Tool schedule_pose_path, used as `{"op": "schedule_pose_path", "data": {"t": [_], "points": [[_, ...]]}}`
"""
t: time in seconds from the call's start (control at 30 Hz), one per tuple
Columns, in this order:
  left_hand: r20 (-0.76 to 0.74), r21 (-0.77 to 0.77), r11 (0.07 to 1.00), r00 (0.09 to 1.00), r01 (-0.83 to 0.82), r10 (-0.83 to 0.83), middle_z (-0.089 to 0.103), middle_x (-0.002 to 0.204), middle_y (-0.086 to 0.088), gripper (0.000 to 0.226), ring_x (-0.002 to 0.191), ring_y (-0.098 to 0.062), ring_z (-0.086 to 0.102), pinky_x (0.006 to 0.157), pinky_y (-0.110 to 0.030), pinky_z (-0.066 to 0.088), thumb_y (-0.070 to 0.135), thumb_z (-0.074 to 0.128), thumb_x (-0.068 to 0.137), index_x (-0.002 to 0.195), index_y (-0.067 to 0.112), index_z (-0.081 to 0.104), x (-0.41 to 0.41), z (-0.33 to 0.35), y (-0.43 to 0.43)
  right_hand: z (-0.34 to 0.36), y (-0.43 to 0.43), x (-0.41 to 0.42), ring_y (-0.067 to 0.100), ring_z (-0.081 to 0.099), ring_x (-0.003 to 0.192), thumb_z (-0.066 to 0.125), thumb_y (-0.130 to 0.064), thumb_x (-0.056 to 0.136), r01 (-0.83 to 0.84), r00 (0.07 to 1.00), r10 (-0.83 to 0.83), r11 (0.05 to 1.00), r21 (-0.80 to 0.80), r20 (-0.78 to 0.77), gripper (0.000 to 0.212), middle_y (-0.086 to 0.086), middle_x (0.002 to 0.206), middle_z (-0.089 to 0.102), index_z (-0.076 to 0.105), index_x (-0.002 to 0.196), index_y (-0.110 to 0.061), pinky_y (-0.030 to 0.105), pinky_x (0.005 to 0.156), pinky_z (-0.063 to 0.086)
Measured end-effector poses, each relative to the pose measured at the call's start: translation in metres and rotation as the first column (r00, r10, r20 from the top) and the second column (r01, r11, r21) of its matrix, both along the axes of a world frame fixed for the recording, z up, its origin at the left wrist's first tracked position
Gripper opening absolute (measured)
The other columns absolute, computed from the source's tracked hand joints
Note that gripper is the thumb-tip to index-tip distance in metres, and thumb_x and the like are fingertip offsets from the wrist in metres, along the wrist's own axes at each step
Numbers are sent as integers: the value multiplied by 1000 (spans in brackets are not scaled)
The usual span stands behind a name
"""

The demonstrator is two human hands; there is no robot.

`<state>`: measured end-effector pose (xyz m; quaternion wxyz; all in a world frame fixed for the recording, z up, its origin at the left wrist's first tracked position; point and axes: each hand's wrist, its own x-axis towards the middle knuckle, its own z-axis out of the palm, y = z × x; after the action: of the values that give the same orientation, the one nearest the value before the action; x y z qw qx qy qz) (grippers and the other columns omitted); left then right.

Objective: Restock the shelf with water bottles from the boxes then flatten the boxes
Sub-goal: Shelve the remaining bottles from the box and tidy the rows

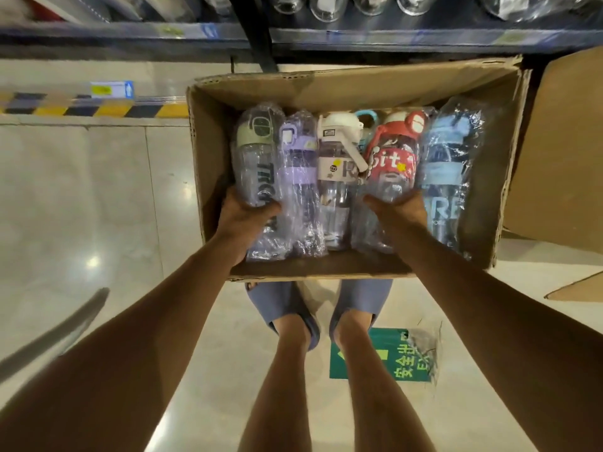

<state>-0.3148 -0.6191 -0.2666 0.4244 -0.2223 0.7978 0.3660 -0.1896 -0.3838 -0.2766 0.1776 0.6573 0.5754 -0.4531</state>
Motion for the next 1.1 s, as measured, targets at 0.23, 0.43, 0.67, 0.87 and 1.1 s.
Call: {"op": "schedule_pose_path", "data": {"t": [0.23, 0.43, 0.67, 0.87, 1.1], "points": [[-88, 80, 997, 996, 10, -3, 68, 106, 12, 71, 95, -6, 68, 69, -17, 56, 16, 92, 68, 125, 34, 53, 5, 97, 4, 99, 8, -5, 28, 64, 112, 91, -47, 71, -90, 994, 89, 996, -18, -70, 91, 6, 128, 59, 39, 142, -24, 48, 92, 59], [-90, 172, 980, 992, 102, -87, 69, 111, -3, 74, 101, -21, 72, 63, -21, 59, 13, 93, 70, 129, 17, 49, -6, 262, 3, 282, -6, 11, 32, 60, 125, 90, -42, 76, -148, 966, 155, 988, 48, -206, 92, 9, 140, 57, 36, 148, -20, 43, 104, 52], [-196, 336, 927, 975, 167, -105, 69, 117, 1, 65, 110, -20, 69, 76, -25, 59, 8, 87, 77, 131, 21, 53, 13, 503, 17, 525, -14, 55, 22, 69, 113, 83, -51, 81, 78, 921, -60, 996, 32, -384, 73, -1, 127, 68, 51, 141, -23, 32, 86, 59], [-283, 404, 870, 943, 283, -175, 54, 144, 0, 95, 127, -21, 59, 96, -48, 59, 50, 85, 57, 142, 38, 46, 61, 645, 44, 669, -6, 124, 28, 71, 113, 73, -68, 75, 180, 778, -239, 971, -158, -581, 71, 3, 124, 73, 63, 134, -30, 57, 100, 56], [-372, 471, 818, 915, 330, -154, 62, 124, 13, 76, 122, -19, 60, 98, -37, 55, 14, 86, 82, 144, 32, 45, 165, 741, 102, 757, 48, 238, 43, 66, 119, 76, -14, 89, 128, 532, -388, 916, -381, -753, 57, 26, 132, 66, 56, 142, -6, 49, 91, 59]]}}
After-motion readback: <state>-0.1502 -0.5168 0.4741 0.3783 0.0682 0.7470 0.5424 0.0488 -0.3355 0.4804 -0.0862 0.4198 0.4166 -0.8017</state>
